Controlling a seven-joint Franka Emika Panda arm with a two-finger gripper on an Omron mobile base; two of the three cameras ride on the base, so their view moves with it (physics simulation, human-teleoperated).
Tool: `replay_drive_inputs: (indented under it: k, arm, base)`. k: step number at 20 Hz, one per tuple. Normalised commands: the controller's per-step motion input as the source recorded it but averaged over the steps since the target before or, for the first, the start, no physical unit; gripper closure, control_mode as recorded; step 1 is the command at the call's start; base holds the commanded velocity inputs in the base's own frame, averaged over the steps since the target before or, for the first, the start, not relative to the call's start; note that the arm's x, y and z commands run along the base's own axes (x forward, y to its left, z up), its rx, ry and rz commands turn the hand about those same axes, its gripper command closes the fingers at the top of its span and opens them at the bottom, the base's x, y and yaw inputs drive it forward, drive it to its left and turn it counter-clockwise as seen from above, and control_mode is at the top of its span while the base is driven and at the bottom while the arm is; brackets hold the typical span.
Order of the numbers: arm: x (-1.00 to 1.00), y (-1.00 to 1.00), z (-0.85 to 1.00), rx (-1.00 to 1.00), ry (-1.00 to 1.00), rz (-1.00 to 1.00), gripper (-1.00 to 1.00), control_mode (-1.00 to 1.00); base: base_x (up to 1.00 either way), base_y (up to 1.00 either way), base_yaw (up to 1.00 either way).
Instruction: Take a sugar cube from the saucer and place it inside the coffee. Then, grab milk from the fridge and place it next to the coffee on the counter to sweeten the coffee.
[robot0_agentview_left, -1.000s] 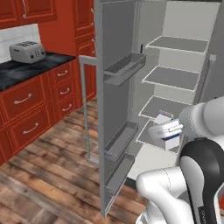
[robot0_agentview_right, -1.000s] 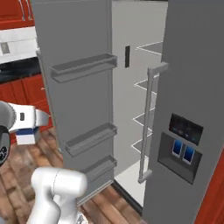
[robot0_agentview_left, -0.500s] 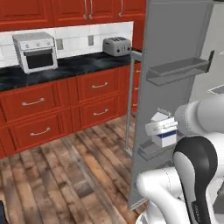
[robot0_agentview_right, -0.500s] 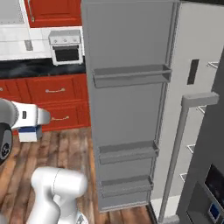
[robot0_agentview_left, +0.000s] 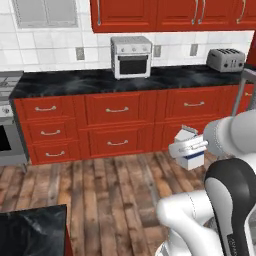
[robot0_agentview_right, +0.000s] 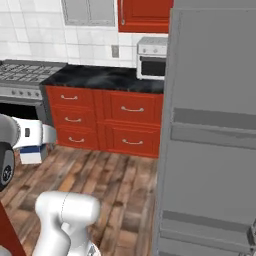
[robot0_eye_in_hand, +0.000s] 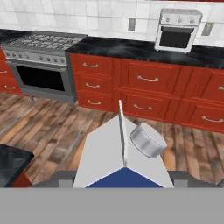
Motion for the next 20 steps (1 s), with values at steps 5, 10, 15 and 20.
replay_drive_inputs:
  k: [5,10,15,20]
  arm:
    - [0.0,0.0,0.0,0.0,0.0,0.0,1.0,1.0]
    - [0.0,0.0,0.0,0.0,0.0,0.0,1.0,1.0]
    - [0.0,0.0,0.0,0.0,0.0,0.0,1.0,1.0]
    - [0.0,0.0,0.0,0.0,0.0,0.0,1.0,1.0]
  base:
    - [1.0,0.43,0.35]
    - [1.0,0.73,0.26]
    - [1.0,0.98,0.16]
    - [1.0,0.99,0.16]
